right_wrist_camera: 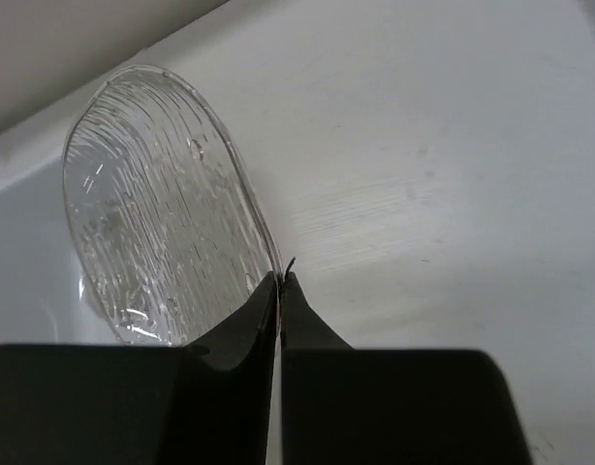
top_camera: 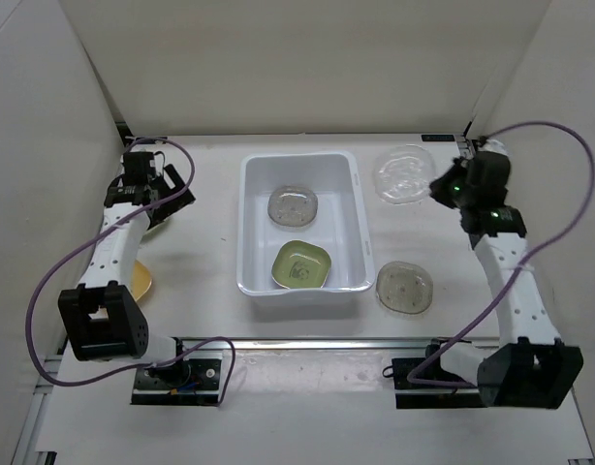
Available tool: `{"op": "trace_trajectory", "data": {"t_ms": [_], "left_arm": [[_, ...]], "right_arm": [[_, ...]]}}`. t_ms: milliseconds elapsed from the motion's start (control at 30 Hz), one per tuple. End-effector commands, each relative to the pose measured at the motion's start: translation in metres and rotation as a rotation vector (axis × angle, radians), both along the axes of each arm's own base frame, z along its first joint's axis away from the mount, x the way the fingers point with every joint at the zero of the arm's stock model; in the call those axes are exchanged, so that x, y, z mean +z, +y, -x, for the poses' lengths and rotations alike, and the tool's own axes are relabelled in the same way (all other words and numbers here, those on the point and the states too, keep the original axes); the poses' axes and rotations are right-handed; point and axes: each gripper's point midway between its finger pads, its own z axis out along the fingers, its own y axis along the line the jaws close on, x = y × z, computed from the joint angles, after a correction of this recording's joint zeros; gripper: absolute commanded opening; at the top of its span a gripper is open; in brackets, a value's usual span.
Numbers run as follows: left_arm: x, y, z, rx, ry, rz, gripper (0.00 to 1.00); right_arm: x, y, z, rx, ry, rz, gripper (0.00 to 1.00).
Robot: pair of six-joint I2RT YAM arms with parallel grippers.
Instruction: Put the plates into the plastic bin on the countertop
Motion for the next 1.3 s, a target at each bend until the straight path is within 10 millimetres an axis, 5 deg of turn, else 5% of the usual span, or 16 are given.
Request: {"op": "trace_trajectory", "data": {"t_ms": [0, 133, 167, 200, 267, 300, 333, 600, 900, 1267], "left_arm": [[0.011, 0.013, 0.009, 0.063, -0.038, 0.015, 0.99], [0.004, 0.032, 0.020, 0.131, -0.009, 0.011, 0.99], [0.000, 0.034, 0.024, 0.145, 0.007, 0.011, 0.99], [-0.001, 0.039, 0.028, 0.167, 0.018, 0.010, 0.99], [-0.009, 0.046, 0.035, 0.195, 0.046, 0.016, 0.99], [-0.011, 0.048, 0.037, 0.206, 0.049, 0.014, 0.99], [-0.015, 0.052, 0.041, 0.228, 0.058, 0.022, 0.99], [-0.031, 0.080, 0.058, 0.361, 0.087, 0.042, 0.99], [-0.023, 0.118, 0.048, 0.454, 0.030, 0.017, 0.99], [-0.023, 0.150, 0.028, 0.499, 0.007, -0.002, 0.99]], "right_arm": [[0.019, 0.078, -0.022, 0.274, -0.072, 0.046, 0.00], [-0.017, 0.145, -0.055, 0.419, 0.018, 0.087, 0.00], [-0.008, 0.169, -0.058, 0.471, -0.007, 0.091, 0.00], [-0.028, 0.181, -0.068, 0.490, 0.036, 0.097, 0.00], [-0.028, 0.205, -0.078, 0.518, 0.027, 0.092, 0.00], [-0.045, 0.214, -0.086, 0.522, 0.062, 0.086, 0.00], [-0.039, 0.214, -0.097, 0.484, 0.044, 0.092, 0.00], [-0.114, 0.257, -0.120, 0.394, 0.190, 0.182, 0.00], [-0.140, 0.277, -0.118, 0.424, 0.252, 0.135, 0.01], [-0.153, 0.288, -0.116, 0.463, 0.292, 0.099, 0.43]]}}
